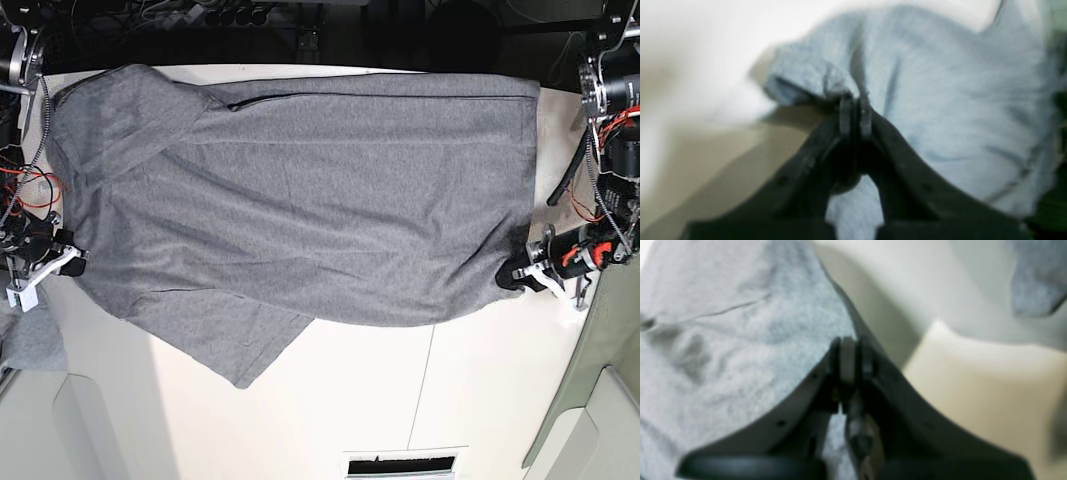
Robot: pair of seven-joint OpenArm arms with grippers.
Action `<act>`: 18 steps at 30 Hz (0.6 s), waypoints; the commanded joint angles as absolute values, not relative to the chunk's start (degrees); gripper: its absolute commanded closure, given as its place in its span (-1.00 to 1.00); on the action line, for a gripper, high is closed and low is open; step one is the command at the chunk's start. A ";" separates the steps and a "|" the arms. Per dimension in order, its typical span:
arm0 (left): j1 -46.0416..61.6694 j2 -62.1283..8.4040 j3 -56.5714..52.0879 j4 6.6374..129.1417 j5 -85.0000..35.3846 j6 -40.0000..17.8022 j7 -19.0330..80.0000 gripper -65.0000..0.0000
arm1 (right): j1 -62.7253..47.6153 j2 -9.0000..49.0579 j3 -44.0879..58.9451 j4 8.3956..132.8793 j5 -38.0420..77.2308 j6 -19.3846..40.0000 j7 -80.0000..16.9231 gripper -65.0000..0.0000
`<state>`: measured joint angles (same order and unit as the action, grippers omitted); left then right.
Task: Layout the t-shirt on the table in an organized manner, then fold the t-shirt properly
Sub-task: 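Move both grippers to the shirt's hem edge and pinch it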
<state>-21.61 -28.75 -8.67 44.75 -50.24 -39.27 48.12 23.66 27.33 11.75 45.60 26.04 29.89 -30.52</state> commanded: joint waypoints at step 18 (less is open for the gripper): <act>-1.87 -34.37 -8.91 69.47 -58.85 -40.00 51.27 1.00 | 11.35 33.93 12.16 58.83 32.60 29.95 -31.29 0.45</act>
